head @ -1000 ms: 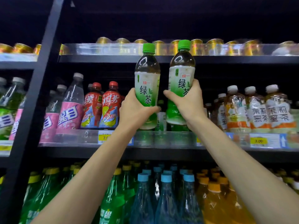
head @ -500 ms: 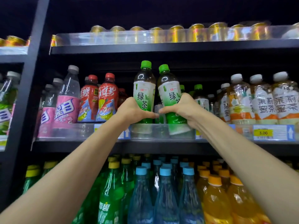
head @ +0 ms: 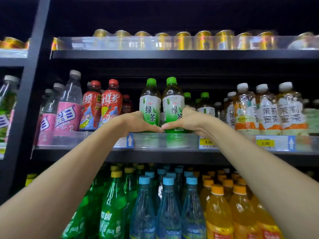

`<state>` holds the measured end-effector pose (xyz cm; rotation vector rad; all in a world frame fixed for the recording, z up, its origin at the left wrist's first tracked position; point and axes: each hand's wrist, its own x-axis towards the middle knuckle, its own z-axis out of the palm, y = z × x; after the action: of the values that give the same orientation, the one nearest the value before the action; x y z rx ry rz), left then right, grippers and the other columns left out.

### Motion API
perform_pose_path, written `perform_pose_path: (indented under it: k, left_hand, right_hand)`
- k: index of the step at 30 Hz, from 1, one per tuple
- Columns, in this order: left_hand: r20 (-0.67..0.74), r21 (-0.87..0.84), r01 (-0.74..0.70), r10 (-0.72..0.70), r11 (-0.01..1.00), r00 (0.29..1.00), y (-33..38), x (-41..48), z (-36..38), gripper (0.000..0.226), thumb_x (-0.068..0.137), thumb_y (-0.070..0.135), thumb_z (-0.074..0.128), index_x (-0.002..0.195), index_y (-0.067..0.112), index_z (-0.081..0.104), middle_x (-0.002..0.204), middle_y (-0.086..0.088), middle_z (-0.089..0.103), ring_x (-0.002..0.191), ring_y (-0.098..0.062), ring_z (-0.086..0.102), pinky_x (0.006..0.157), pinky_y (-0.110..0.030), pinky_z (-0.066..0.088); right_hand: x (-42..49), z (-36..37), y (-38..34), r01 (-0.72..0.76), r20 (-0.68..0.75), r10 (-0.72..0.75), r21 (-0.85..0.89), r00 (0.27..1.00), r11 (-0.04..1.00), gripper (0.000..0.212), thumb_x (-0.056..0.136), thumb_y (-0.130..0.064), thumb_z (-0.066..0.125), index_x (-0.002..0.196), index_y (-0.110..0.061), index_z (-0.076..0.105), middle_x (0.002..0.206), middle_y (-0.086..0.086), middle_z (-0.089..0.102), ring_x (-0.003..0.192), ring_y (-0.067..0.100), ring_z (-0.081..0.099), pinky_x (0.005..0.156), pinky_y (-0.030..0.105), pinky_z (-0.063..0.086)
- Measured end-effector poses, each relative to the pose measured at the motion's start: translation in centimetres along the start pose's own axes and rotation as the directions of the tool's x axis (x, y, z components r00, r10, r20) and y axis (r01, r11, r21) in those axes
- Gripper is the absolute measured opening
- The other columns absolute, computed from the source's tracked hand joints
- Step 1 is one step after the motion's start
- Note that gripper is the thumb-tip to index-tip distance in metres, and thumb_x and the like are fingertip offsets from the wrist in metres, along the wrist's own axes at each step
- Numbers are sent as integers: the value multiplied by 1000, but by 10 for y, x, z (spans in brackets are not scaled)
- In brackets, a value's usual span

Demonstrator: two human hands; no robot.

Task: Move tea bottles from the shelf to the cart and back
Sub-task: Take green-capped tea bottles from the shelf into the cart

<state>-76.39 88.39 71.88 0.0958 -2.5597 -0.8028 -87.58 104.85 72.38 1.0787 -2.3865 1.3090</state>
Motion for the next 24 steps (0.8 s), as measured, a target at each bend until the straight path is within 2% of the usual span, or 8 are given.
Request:
perform_pose_path:
  k: [4, 7, 8, 11, 13, 15, 20, 24]
  left_hand:
    - [19, -16, -31, 31, 999, 999, 2, -5, 1, 18, 89, 26, 75, 97, 22, 60, 102, 6, 62, 104, -10, 54, 90, -25, 35]
    - [-28, 17, -31, 31, 999, 999, 0, -2, 3, 23, 85, 33, 79, 96, 20, 63, 99, 2, 66, 92, -9, 59, 89, -29, 42]
    - [-51, 17, -36, 37, 999, 998, 0, -2, 4, 30, 82, 36, 81, 102, 18, 67, 101, -2, 68, 97, -15, 63, 93, -31, 46]
    - [-153, 9, -57, 58, 998, 987, -4, 1, 10, 69, 72, 38, 87, 126, 7, 57, 112, -7, 68, 109, -24, 64, 100, -38, 51]
    - [-269, 3, -106, 103, 994, 958, -5, 0, 9, 121, 57, 44, 95, 149, 7, 26, 132, -9, 56, 119, -23, 58, 103, -38, 48]
    - [-355, 49, -218, 221, 975, 908, -5, -5, 7, 143, 54, 41, 96, 158, 20, 0, 149, -13, 38, 128, -27, 50, 109, -41, 43]
    - [-372, 306, -330, 432, 893, 822, -6, -8, -1, 124, 68, 30, 91, 158, 34, 6, 151, -9, 26, 130, -32, 46, 105, -39, 44]
    - [-349, 319, -331, 435, 888, 830, -11, 1, -3, 124, 67, 36, 91, 157, 38, 7, 147, -9, 30, 125, -33, 50, 105, -45, 47]
  right_hand:
    - [-24, 2, -14, -61, -44, 60, -6, 997, 998, 136, 46, -49, 97, 152, -4, 24, 157, 9, 27, 141, 28, 35, 115, 47, 36]
    - [-24, 5, -13, -46, -67, 45, -9, 997, 999, 149, 29, -59, 96, 151, -5, 28, 155, 12, 31, 140, 29, 38, 114, 47, 39]
    - [-24, 5, -14, -41, -74, 40, -17, 996, 999, 153, 27, -61, 95, 152, -6, 25, 154, 12, 32, 141, 30, 38, 114, 47, 39]
    - [-33, 4, -13, 11, -165, -26, -90, 986, 996, 140, 57, -41, 96, 156, -7, 3, 158, 13, 22, 146, 30, 26, 116, 42, 33]
    - [-37, -1, -10, 113, -245, -149, -155, 958, 981, 140, 61, -34, 95, 158, -16, -5, 161, 9, 11, 148, 28, 20, 117, 44, 29]
    - [-41, -6, -9, 221, -239, -272, -221, 932, 950, 135, 65, -26, 93, 158, -26, -5, 161, 2, 4, 148, 28, 19, 117, 45, 31]
    - [-42, -17, -9, 338, -144, -395, -310, 907, 889, 126, 69, -18, 90, 160, -28, 3, 162, -8, 3, 149, 21, 19, 109, 26, 28]
    - [-32, -11, -10, 339, -144, -422, -396, 895, 853, 126, 67, -20, 92, 160, -30, 7, 163, -5, 5, 148, 23, 23, 113, 33, 31]
